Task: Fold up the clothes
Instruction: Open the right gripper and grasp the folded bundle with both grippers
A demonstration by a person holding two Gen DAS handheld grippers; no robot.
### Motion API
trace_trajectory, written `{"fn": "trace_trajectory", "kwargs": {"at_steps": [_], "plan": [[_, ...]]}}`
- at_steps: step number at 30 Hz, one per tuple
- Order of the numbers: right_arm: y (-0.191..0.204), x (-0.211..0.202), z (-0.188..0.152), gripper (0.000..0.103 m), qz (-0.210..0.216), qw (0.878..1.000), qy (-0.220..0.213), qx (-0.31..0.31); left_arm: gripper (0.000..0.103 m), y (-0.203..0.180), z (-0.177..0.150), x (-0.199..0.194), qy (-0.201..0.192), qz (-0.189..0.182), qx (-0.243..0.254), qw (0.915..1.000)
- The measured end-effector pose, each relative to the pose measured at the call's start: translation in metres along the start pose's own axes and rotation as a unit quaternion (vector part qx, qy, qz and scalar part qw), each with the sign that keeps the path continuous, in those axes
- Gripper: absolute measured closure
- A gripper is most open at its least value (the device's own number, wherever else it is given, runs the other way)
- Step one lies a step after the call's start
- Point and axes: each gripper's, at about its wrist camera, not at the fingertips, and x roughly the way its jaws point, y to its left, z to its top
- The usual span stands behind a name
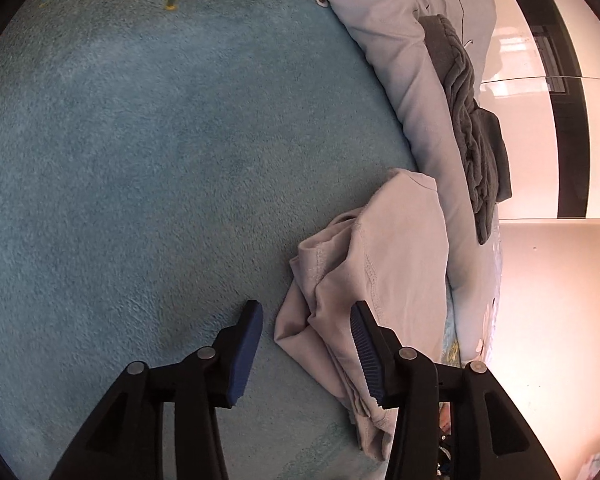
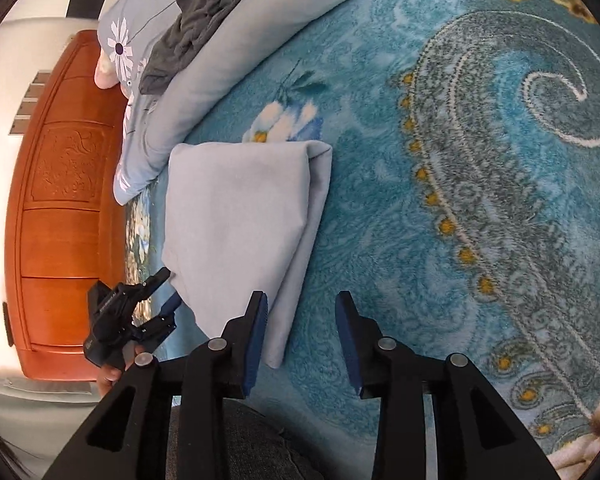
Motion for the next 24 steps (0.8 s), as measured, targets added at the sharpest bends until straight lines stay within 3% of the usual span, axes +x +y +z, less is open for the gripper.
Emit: {"fn": "trace_trajectory", "kwargs": {"at_steps": [4, 10, 12, 13, 14, 21, 23, 24], "plan": [[0.004, 0.008, 0.006, 0.067, 0.026, 1.0, -0.006, 0.003, 0.052, 0.004, -0.001, 0.007, 0.014, -0.048, -0.014, 0.9987], [0.008, 0.026, 0.011, 0.067, 0.029, 0.999, -0.013, 0.022, 0.055, 0.012, -0.004, 0.008, 0.006, -0.06, -0.025, 0.9979], [0.003, 0.025, 0.012, 0.067, 0.035, 0.999, -0.022, 0.03, 0.068, 0.016, -0.006, 0.007, 0.003, -0.061, -0.03, 0.9977], [0.001, 0.025, 0.014, 0.067, 0.038, 0.998, -0.029, 0.037, 0.08, 0.018, -0.007, 0.007, 0.002, -0.06, -0.032, 0.9976], [-0.002, 0.026, 0.016, 0.067, 0.042, 0.998, -0.036, 0.044, 0.083, 0.02, -0.008, 0.007, 0.002, -0.059, -0.035, 0.9976], [-0.001, 0.039, 0.028, 0.067, 0.058, 0.995, -0.052, 0.067, 0.089, 0.023, -0.02, -0.006, -0.016, -0.045, -0.021, 0.9986], [-0.001, 0.04, 0.03, 0.074, 0.054, 0.995, -0.052, 0.073, 0.09, 0.023, -0.025, -0.012, -0.022, -0.041, -0.015, 0.9988], [0.0, 0.042, 0.032, 0.083, 0.046, 0.995, -0.05, 0.073, 0.09, 0.023, -0.028, -0.016, -0.026, -0.039, -0.012, 0.9988]]}}
